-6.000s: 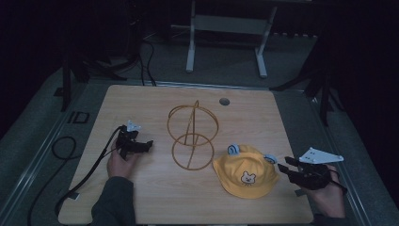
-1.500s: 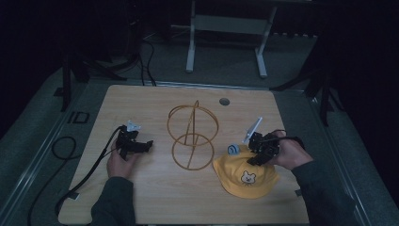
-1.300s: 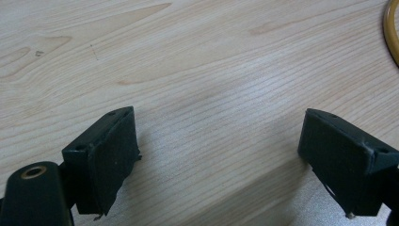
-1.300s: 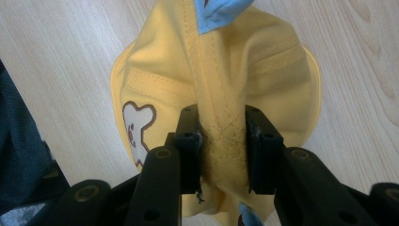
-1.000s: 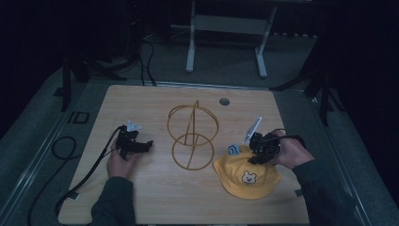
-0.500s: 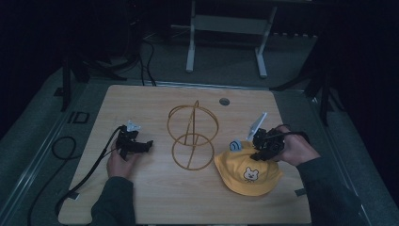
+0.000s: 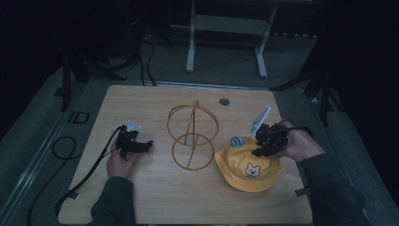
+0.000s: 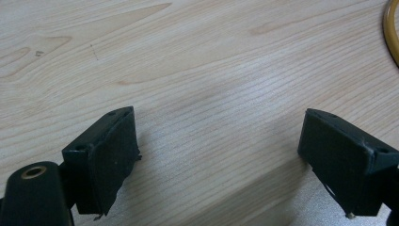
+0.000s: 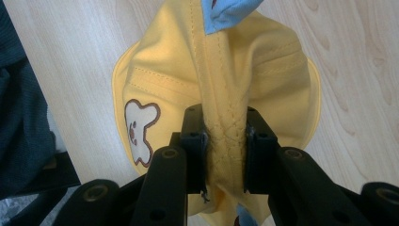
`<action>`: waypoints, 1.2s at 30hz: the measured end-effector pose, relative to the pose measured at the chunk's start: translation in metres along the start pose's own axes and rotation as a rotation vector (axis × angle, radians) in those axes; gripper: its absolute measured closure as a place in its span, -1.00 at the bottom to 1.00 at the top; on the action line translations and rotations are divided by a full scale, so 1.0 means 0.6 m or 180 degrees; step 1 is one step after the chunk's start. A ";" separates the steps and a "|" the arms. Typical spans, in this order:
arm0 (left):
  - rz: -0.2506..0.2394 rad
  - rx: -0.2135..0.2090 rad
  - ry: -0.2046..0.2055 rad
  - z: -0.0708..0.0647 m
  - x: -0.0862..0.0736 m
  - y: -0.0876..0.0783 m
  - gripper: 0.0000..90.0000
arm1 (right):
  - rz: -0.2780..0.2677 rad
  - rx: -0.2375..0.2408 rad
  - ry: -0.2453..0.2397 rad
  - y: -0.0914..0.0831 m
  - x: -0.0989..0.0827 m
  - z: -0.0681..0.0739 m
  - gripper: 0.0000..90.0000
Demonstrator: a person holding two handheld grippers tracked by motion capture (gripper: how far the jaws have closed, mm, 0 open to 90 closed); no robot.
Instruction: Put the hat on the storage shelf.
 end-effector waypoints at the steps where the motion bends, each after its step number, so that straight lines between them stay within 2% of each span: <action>1: 0.0000 0.0000 0.0000 0.000 0.000 0.000 -0.73 | -0.0009 -0.0001 -0.0004 -0.002 0.000 0.000 0.65; 11: -0.0001 0.0000 -0.0001 0.000 0.000 0.000 -0.73 | -0.0099 -0.0037 -0.0019 -0.026 -0.003 -0.005 0.65; 21: 0.0000 0.0000 0.0001 0.000 0.000 0.000 -0.73 | -0.0116 -0.0036 -0.0061 -0.040 0.000 -0.007 0.65; 27: 0.0001 0.0001 0.0001 0.000 0.000 0.000 -0.73 | -0.0193 -0.0071 -0.0045 -0.056 0.000 -0.012 0.65; 36: 0.0005 0.0001 0.0007 0.000 0.000 0.000 -0.73 | -0.0211 -0.0065 -0.0041 -0.075 -0.003 -0.018 0.65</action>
Point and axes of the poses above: each handheld gripper's, and its own axes: y roughly forward along the jaws, x roughly out of its top, z roughly to its left, the point moved 2 cm from there along y, roughly forward along the jaws, and after that the axes turned 1 degree about z, right-handed, at the moved point
